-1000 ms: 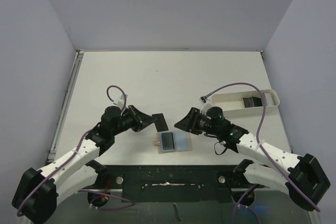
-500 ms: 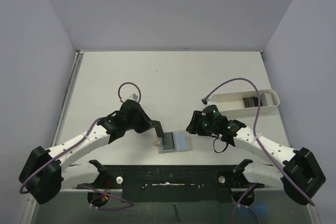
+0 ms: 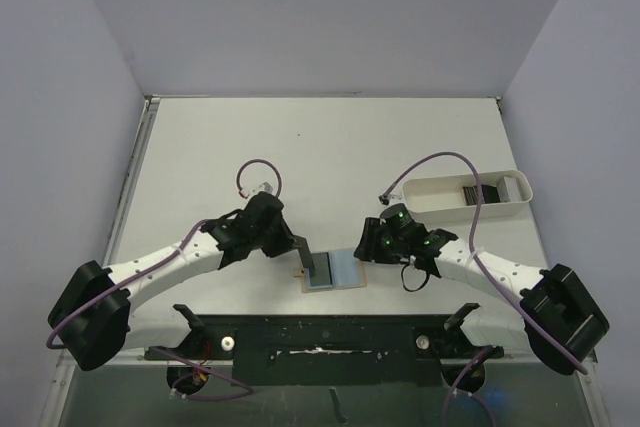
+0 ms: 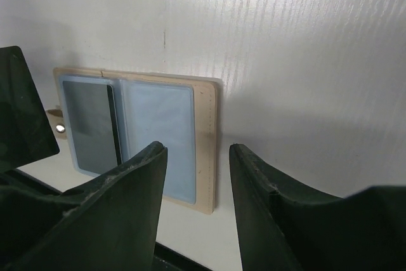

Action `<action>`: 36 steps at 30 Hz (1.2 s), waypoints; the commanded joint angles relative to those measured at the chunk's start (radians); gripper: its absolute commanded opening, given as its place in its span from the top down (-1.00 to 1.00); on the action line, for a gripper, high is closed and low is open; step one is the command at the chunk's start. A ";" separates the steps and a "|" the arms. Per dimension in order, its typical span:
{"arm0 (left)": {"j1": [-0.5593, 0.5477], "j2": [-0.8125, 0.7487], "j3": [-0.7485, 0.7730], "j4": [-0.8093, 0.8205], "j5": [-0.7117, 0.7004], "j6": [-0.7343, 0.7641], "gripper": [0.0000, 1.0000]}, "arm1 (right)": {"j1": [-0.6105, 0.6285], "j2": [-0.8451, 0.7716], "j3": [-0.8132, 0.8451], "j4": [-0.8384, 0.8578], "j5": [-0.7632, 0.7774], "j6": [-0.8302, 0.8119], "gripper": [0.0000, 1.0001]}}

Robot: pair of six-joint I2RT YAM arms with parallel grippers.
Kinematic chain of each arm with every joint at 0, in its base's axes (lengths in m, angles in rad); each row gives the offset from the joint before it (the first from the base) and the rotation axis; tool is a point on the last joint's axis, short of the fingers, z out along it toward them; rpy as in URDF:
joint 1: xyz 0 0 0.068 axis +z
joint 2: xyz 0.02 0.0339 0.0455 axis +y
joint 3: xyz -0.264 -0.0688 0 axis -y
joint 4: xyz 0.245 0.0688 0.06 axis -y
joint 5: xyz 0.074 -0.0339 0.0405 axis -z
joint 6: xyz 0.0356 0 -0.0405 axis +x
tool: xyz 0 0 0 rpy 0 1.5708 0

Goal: Put the credit cards into the card holder
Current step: Insert the credit card into the card holder.

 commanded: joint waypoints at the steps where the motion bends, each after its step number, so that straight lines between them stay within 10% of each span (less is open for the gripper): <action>1: -0.006 -0.045 0.000 0.123 0.055 -0.004 1.00 | 0.020 0.021 -0.005 0.077 -0.019 0.007 0.12; 36: -0.023 0.109 -0.096 0.322 0.260 -0.034 1.00 | 0.171 0.032 0.013 0.056 0.040 0.119 0.44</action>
